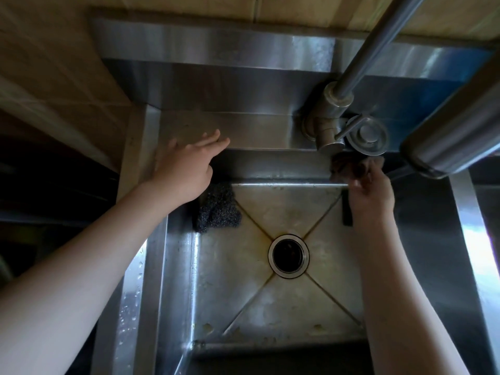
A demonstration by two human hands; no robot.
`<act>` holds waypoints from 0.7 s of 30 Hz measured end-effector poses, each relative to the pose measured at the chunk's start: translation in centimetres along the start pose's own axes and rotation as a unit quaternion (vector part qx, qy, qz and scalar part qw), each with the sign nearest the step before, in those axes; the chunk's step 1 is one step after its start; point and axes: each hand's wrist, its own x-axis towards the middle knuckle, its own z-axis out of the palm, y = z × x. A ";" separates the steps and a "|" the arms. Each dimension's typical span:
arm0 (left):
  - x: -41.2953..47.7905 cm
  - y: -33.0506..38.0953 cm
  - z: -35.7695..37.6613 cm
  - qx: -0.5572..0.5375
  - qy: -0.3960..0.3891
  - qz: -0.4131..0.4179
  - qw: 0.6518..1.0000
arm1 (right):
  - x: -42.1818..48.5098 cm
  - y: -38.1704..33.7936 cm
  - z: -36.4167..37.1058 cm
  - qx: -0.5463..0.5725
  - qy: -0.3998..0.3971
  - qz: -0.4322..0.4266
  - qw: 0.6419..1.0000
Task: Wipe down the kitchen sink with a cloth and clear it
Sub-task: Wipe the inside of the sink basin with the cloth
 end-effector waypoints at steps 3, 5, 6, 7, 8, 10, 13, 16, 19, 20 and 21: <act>-0.1 0.6 0.1 0.005 -0.004 -0.012 1.000 | 0.2 0.5 2.1 0.200 0.075 0.083 0.973; -0.1 0.8 0.1 0.002 -0.002 -0.018 1.000 | -0.3 2.1 3.6 0.141 0.053 0.091 0.984; -0.1 0.9 0.1 0.001 -0.001 -0.019 1.000 | -0.8 3.1 4.4 0.086 0.023 0.096 0.991; -0.1 1.0 0.1 -0.001 0.000 -0.019 1.000 | -1.6 4.2 5.7 0.069 -0.006 0.108 0.992; -0.1 1.0 0.1 -0.003 0.002 -0.019 1.000 | -2.1 5.0 6.9 0.065 -0.014 0.126 0.990; 0.0 1.0 0.1 -0.009 0.005 -0.021 1.000 | -3.7 6.3 9.4 0.146 -0.026 0.211 0.966; -0.1 1.0 0.3 -0.009 0.014 -0.022 1.000 | -6.3 6.2 11.9 0.202 -0.078 0.276 0.936; 0.0 1.0 0.5 -0.008 0.022 -0.027 0.999 | -6.2 5.4 11.0 0.287 -0.099 0.313 0.900; 0.0 1.0 0.6 -0.015 0.018 -0.028 0.999 | -4.7 4.6 8.8 0.223 -0.091 0.245 0.939; 0.0 1.0 0.6 -0.017 0.017 -0.029 0.999 | -3.9 4.3 8.0 0.224 -0.061 0.229 0.945; 0.0 0.9 0.6 -0.017 0.018 -0.031 0.999 | -3.2 3.6 7.1 0.203 -0.037 0.211 0.955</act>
